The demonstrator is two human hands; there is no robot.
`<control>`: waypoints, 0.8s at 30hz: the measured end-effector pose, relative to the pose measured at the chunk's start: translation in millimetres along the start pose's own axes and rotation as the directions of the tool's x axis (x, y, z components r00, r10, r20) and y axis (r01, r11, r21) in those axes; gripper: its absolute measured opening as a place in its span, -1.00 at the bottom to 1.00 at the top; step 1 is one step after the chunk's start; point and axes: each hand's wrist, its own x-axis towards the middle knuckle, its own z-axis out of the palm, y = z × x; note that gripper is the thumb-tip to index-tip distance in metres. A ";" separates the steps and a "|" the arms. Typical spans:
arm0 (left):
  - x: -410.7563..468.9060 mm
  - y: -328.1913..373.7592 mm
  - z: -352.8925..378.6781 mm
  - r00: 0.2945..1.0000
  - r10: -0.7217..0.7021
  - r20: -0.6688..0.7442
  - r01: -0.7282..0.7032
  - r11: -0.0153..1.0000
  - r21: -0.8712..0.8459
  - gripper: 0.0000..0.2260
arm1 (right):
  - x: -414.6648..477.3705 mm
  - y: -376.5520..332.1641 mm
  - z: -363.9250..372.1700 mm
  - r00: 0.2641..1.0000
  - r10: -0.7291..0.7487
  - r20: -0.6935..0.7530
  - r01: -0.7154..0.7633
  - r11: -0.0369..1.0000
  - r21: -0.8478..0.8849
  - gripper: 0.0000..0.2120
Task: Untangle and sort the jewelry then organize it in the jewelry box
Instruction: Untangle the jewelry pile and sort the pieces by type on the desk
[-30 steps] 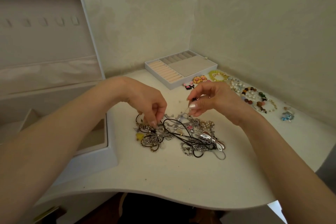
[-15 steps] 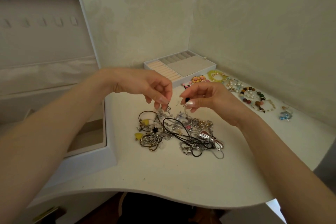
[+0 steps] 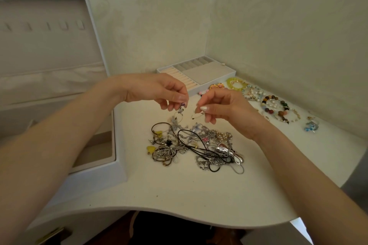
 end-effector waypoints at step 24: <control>-0.6 0.8 0.9 1.000 0.018 0.006 -0.018 1.000 -0.014 -0.90 | 2.5 -1.8 20.1 0.991 0.125 -0.041 -0.129 0.985 -0.113 -0.94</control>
